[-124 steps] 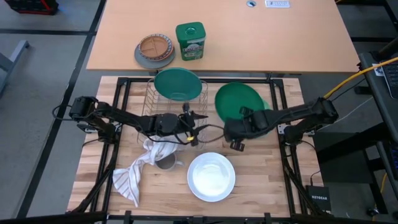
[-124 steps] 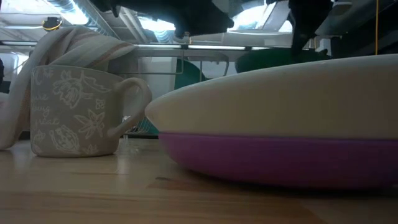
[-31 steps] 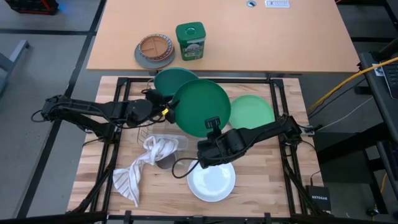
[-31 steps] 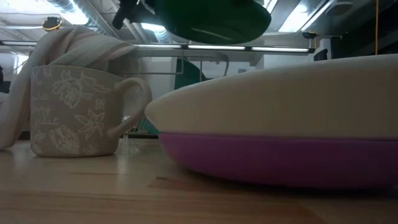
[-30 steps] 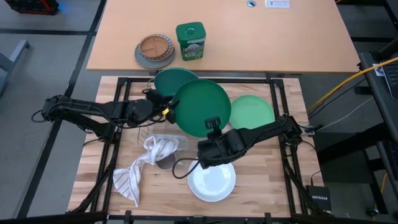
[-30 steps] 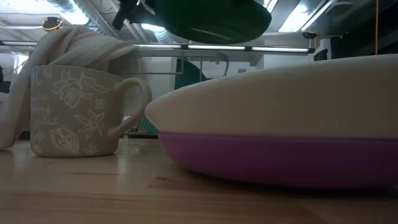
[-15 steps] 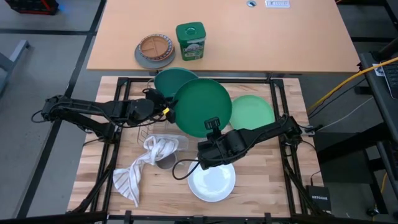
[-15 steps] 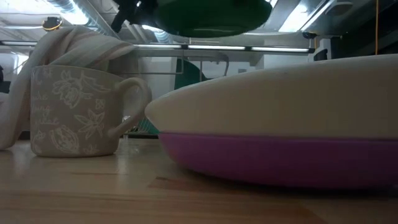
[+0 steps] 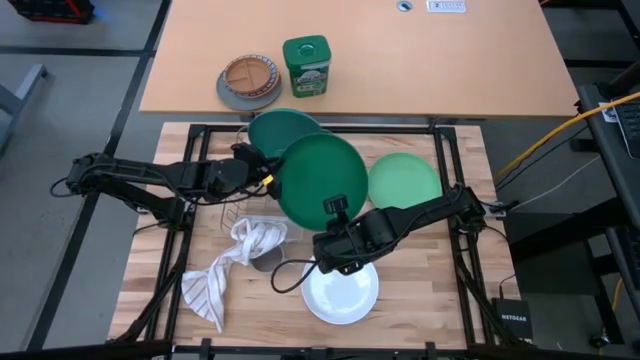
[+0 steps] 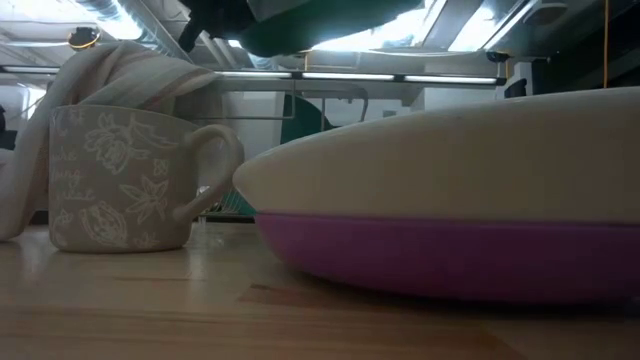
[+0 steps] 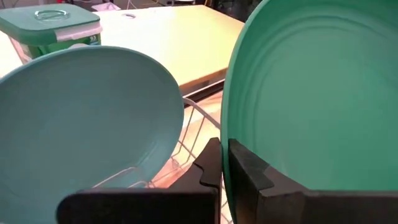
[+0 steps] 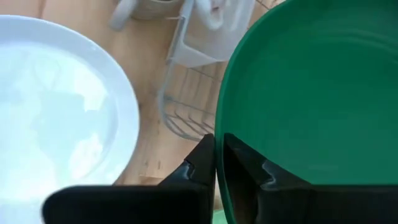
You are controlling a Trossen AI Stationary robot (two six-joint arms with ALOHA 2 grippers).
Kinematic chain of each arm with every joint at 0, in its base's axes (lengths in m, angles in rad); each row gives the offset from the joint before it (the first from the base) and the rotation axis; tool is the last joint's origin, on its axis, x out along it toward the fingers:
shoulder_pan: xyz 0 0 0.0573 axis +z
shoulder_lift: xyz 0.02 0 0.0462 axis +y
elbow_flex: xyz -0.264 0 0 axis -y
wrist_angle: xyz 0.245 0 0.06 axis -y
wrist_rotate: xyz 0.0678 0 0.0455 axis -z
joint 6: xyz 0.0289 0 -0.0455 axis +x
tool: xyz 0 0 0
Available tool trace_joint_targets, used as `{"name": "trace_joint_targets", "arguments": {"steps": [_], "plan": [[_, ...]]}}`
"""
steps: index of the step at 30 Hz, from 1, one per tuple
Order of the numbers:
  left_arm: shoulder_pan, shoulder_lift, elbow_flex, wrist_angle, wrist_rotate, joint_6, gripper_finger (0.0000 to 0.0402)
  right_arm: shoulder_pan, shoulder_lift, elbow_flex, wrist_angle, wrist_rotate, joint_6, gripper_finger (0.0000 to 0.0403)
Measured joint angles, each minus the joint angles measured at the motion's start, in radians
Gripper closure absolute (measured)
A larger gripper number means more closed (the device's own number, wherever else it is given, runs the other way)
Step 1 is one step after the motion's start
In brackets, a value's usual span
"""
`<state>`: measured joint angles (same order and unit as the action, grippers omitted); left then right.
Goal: Sort dishes
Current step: Put the green plate into the gray dish rack
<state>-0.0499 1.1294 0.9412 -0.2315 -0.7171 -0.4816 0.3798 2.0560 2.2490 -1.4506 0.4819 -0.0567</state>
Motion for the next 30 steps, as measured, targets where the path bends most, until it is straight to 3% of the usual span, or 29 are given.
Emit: {"name": "trace_joint_targets", "arguments": {"steps": [10, 18, 25, 30], "plan": [[-0.001, 0.000, -0.003, 0.006, -0.052, 0.135, 0.0401, -0.001, -0.001, 0.000, 0.000, -0.107, 0.000, 0.0365], [0.009, 0.000, -0.003, 0.039, -0.172, 0.262, 0.0401, -0.001, -0.001, 0.000, -0.008, -0.122, 0.023, 0.0366], [0.069, 0.000, -0.002, 0.277, -0.213, 0.591, 0.0402, -0.001, -0.001, -0.002, -0.123, -0.167, 0.186, 0.0370], [0.121, 0.000, -0.001, 0.372, -0.217, 0.864, 0.0401, 0.000, -0.006, -0.015, -0.118, -0.274, 0.213, 0.0371]]}}
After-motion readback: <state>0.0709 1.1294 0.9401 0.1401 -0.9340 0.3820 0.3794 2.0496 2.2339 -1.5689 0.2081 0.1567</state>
